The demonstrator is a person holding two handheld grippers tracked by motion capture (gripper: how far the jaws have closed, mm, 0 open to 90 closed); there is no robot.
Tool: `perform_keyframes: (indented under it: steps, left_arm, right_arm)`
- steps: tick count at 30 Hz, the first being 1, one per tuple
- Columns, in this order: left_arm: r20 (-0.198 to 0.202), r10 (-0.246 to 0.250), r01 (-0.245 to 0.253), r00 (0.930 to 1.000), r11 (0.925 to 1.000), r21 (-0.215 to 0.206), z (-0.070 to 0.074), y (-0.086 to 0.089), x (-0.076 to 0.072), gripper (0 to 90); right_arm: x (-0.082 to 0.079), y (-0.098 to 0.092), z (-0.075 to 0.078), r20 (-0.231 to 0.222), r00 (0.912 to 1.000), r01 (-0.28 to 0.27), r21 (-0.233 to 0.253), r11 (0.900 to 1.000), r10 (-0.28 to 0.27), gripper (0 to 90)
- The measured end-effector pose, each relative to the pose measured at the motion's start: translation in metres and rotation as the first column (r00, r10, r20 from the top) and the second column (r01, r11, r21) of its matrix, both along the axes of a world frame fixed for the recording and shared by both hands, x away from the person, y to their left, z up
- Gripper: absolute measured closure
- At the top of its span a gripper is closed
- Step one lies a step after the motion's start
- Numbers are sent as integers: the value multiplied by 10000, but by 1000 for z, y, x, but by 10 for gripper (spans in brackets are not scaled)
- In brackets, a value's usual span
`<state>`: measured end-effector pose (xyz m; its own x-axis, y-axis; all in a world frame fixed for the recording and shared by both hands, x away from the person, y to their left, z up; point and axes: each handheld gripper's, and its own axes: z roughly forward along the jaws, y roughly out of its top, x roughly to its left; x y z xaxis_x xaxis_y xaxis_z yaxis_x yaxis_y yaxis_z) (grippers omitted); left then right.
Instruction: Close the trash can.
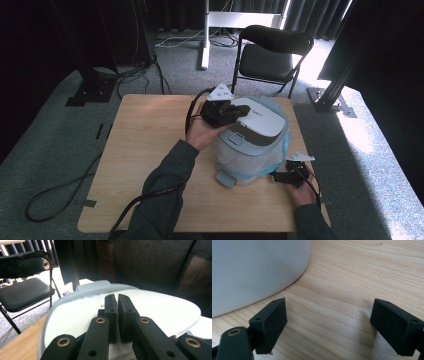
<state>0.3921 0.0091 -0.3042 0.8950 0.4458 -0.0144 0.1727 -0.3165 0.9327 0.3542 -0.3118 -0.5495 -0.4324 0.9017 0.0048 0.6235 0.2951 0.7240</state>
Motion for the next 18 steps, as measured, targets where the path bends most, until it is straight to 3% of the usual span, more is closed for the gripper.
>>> perform_keyframes:
  steps: [6,7,13,18]
  left_arm:
    - [-22,-110,110,9999,9997,240,-22,3,-15,876]
    - [-19,-144,144,9999,9999,75,-24,5,-18,882]
    - [234,-58,56,9997,10000,81,-26,6,-33,900]
    - [269,93,-93,9996,10000,-5,-29,6,-37,900]
  right_arm:
    - [0,0,0,-1,10000,2,4,10000,-2,129]
    - [0,0,0,2,10000,5,-1,10000,-5,129]
    - [-1,1,0,-7,10000,57,2,10000,-57,129]
    - [-1,1,0,-4,10000,75,-4,10000,-75,129]
